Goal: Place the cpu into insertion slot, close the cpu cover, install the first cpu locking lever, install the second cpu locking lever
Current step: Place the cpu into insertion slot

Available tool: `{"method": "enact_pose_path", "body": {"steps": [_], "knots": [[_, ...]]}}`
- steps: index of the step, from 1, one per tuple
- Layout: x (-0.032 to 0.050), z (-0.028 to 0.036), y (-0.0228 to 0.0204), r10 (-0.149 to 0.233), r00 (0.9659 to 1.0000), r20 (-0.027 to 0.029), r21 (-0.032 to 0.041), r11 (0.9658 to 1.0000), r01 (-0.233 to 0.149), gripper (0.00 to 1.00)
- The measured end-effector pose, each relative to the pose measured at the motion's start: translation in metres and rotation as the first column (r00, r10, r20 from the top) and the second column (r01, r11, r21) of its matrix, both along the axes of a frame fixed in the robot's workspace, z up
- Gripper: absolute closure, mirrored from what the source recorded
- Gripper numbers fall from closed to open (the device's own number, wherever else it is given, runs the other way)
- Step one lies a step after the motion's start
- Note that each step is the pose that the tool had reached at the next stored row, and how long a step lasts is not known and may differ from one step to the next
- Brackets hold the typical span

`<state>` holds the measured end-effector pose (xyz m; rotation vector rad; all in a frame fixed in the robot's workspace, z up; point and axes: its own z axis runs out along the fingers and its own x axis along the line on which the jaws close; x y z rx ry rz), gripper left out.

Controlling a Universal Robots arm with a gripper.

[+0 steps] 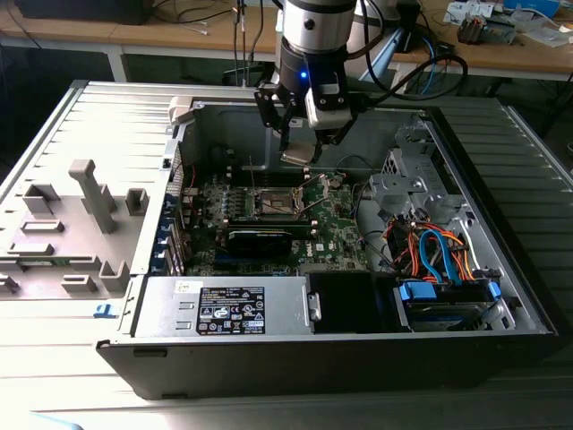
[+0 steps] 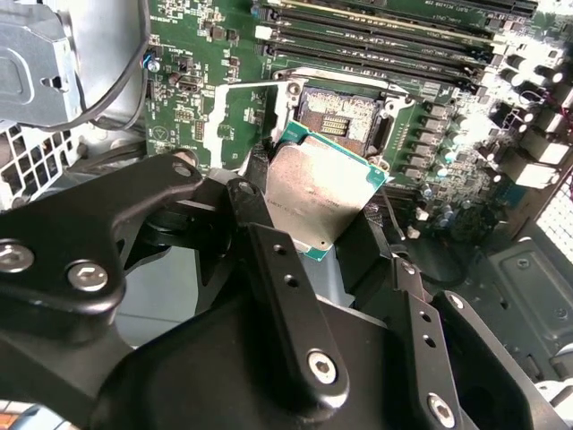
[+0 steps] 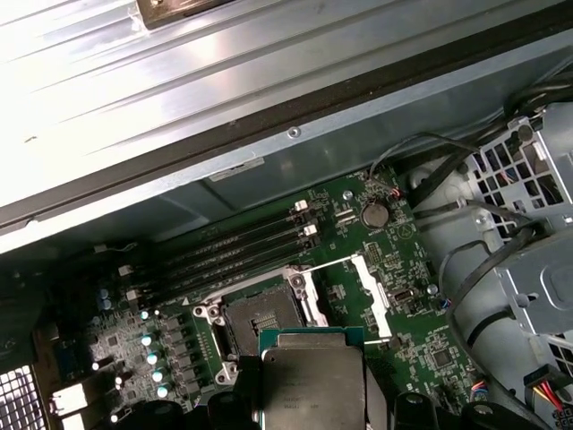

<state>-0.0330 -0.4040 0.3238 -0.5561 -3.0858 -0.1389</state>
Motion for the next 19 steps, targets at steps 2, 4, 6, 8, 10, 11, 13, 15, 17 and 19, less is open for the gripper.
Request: {"method": "enact_pose_path", "body": {"steps": [2,4,6,8,10,11,13,15,17,19], "knots": [[0.0,-0.0001,0.0,-0.008,1.0,0.0,-0.0002,1.0,0.008,0.45],[0.0,-0.0002,0.0,-0.017,0.9998,0.0,-0.0005,0.9998,0.017,0.45],[0.0,-0.0002,0.0,-0.024,0.9997,-0.0001,-0.0006,0.9997,0.024,0.45],[0.0,-0.0003,0.0,-0.03,0.9995,0.0,-0.0009,0.9995,0.03,0.45],[0.0,-0.0004,0.0,-0.04,0.9992,0.0,-0.0012,0.9992,0.04,0.45],[0.0,-0.0004,0.0,-0.044,0.999,0.0,-0.0013,0.999,0.044,0.45],[0.0,-0.0005,0.0,-0.051,0.9987,0.0,-0.0015,0.9987,0.051,0.45],[0.0,-0.0008,0.0,-0.093,0.9957,0.0003,-0.0045,0.9957,0.093,0.45],[0.0,-0.0011,0.0,-0.122,0.9925,0.0005,-0.0066,0.9925,0.122,0.45],[0.0,-0.0011,0.0,-0.129,0.9916,0.0006,-0.0073,0.9916,0.129,0.45]]}}
